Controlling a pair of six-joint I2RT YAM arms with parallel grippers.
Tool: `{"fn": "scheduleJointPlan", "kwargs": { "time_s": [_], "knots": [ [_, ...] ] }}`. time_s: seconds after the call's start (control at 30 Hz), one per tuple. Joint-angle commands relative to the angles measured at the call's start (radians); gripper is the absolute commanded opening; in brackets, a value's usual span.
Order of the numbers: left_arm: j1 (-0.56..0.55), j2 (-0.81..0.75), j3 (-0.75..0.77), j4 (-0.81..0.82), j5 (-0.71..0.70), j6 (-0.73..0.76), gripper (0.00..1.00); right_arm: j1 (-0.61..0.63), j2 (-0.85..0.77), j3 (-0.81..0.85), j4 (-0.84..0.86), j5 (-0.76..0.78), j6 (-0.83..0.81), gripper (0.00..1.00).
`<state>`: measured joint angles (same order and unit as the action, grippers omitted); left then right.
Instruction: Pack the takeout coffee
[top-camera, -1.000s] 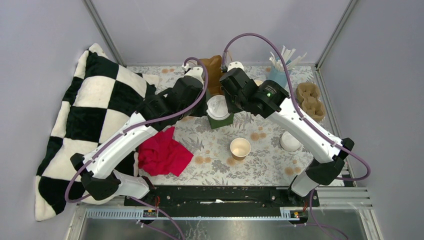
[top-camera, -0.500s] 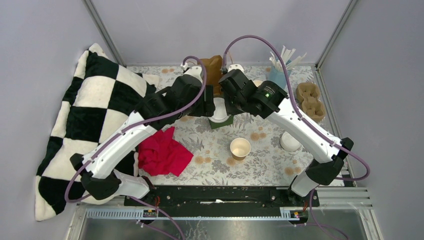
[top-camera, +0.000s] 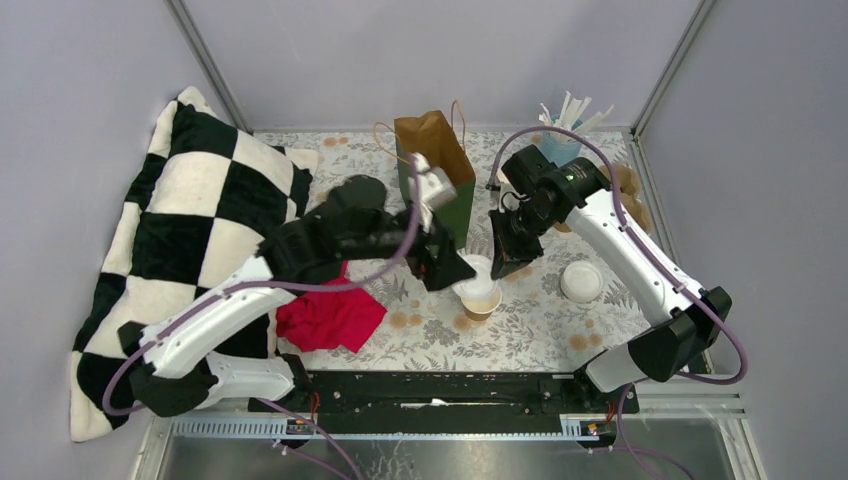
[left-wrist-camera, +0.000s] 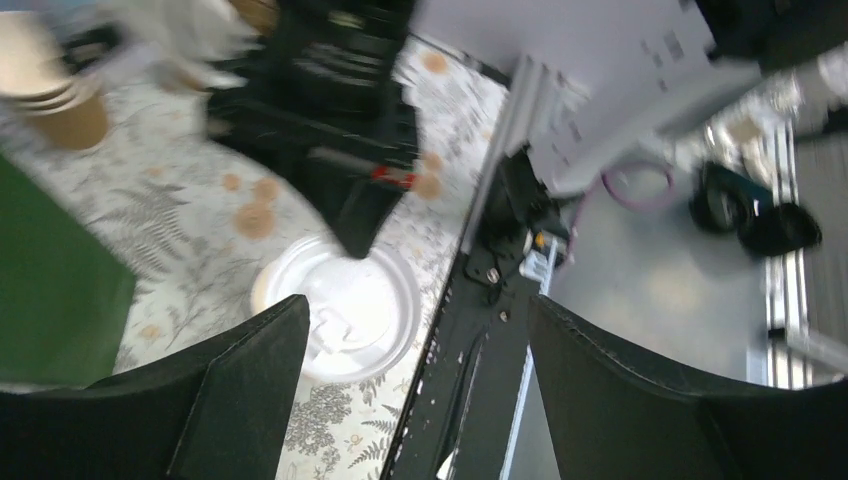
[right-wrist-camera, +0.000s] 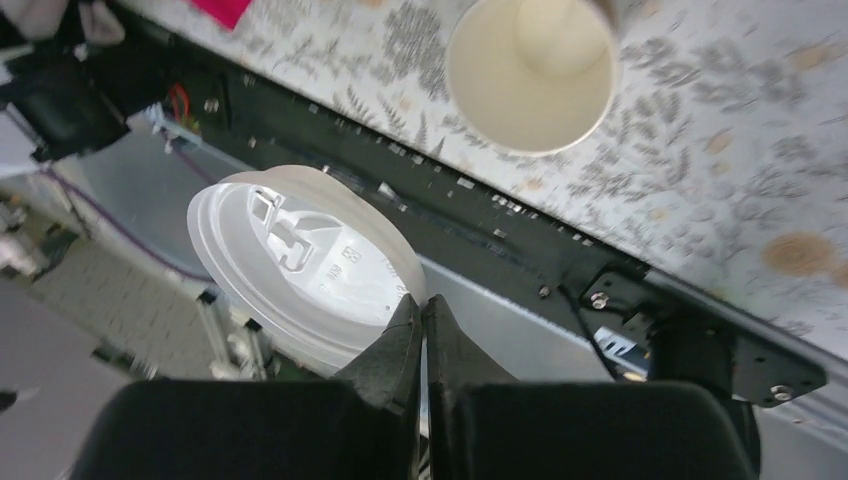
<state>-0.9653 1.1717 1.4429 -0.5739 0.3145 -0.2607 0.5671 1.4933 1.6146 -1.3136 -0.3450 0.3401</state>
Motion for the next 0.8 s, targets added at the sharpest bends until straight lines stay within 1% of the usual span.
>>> {"fn": "scheduleJointPlan", "kwargs": {
  "time_s": [0.0, 0.07, 0.2, 0.27, 0.3, 0.37, 0.4, 0.43, 0.5, 0.63, 0.77],
  "knots": [
    [-0.120, 0.066, -0.002, 0.056, 0.123, 0.239, 0.84, 0.003, -0.033, -0.039, -0.045, -0.179, -0.028, 0.00],
    [-0.148, 0.102, 0.032, -0.013, 0.123, 0.334, 0.84, 0.003, -0.031, -0.047, -0.026, -0.187, -0.019, 0.00],
    [-0.198, 0.180, 0.117, -0.174, 0.131, 0.474, 0.81, 0.003, -0.029, -0.067, -0.005, -0.208, -0.011, 0.00],
    [-0.231, 0.198, 0.127, -0.213, 0.089, 0.520, 0.80, 0.002, -0.025, -0.064, -0.008, -0.199, -0.012, 0.00],
    [-0.250, 0.202, 0.125, -0.219, 0.063, 0.541, 0.78, 0.003, -0.024, -0.061, -0.007, -0.194, -0.011, 0.00],
    [-0.283, 0.198, 0.107, -0.215, -0.006, 0.579, 0.69, 0.002, -0.021, -0.055, -0.001, -0.200, -0.008, 0.00],
    [-0.296, 0.191, 0.086, -0.202, -0.042, 0.601, 0.66, 0.001, -0.019, -0.052, 0.000, -0.206, -0.009, 0.00],
    [-0.306, 0.182, 0.061, -0.185, -0.077, 0.622, 0.65, 0.002, -0.018, -0.050, 0.000, -0.211, -0.009, 0.00],
    [-0.315, 0.169, 0.027, -0.168, -0.102, 0.645, 0.63, 0.002, -0.015, -0.042, 0.000, -0.211, -0.008, 0.00],
    [-0.331, 0.167, 0.010, -0.168, -0.169, 0.663, 0.52, 0.001, -0.011, -0.028, 0.000, -0.210, -0.007, 0.00],
    [-0.334, 0.169, 0.008, -0.170, -0.216, 0.679, 0.46, 0.003, -0.013, -0.033, 0.008, -0.218, -0.004, 0.00]
  ]
}}
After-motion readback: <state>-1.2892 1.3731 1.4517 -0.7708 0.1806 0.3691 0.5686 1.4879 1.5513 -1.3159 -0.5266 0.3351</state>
